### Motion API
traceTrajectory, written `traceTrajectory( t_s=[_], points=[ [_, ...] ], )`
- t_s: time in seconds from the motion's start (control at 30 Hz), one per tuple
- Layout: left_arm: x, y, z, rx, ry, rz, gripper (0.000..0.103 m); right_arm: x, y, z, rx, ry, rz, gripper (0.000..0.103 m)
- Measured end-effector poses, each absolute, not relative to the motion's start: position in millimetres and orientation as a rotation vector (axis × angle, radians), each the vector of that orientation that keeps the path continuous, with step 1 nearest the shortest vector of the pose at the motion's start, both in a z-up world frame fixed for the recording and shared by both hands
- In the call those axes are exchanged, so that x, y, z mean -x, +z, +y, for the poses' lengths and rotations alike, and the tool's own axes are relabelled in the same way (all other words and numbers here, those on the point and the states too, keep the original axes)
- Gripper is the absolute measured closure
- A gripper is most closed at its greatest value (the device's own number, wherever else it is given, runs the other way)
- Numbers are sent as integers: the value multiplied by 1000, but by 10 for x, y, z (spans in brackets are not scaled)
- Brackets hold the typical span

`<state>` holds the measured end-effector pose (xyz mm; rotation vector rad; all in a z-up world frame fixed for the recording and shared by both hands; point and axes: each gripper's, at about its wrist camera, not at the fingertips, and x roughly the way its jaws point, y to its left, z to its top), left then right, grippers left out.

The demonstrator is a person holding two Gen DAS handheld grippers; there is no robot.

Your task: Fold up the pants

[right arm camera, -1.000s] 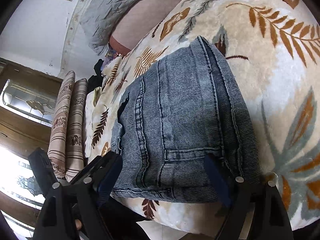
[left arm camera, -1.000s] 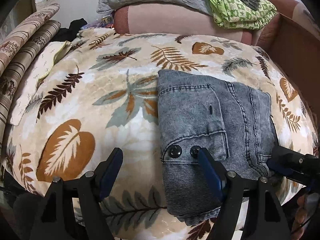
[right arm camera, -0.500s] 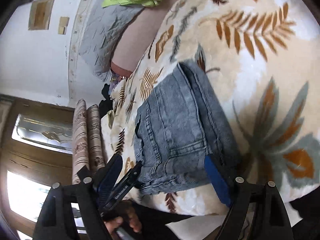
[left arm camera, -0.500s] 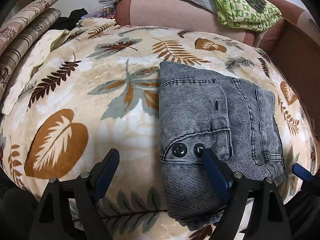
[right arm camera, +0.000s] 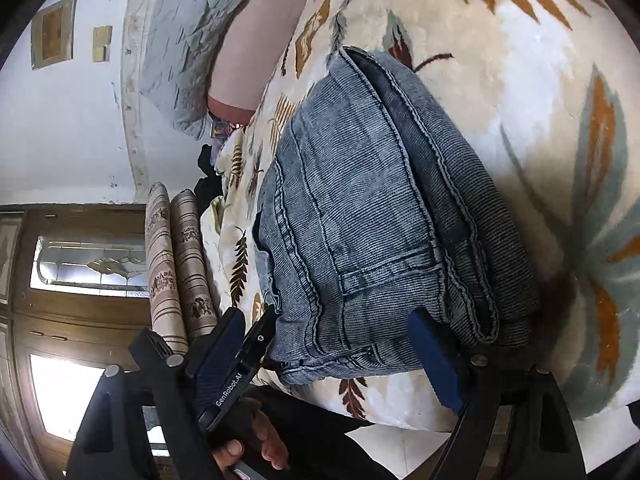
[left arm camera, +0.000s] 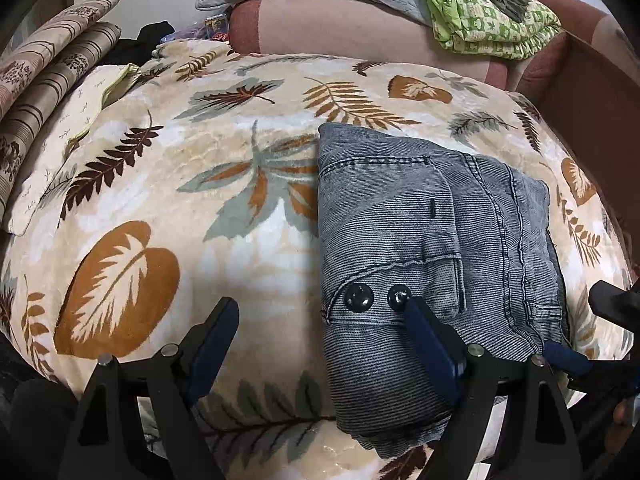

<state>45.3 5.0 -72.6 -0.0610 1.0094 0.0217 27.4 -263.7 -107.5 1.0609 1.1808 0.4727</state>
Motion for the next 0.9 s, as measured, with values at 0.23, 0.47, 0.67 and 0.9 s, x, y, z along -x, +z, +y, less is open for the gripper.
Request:
traceTrajectory(
  t_s=[0.23,0.47,0.67,0.9],
  points=[
    [-456,-722,46,57,23,1009,17,-289,-1089,-2673,-1073,473,1180,17],
    [-369,-499,278,141,50,923,17,-211,-890,-2903,-1022,420,1148,17],
    [-429,-776,223,73,53,991,17,-287,-772,-3152,-998,349,1112,16],
    [-428,-786,236,78,44,979,17,-505,-696,-2776,-805,399,1166,17]
  ],
)
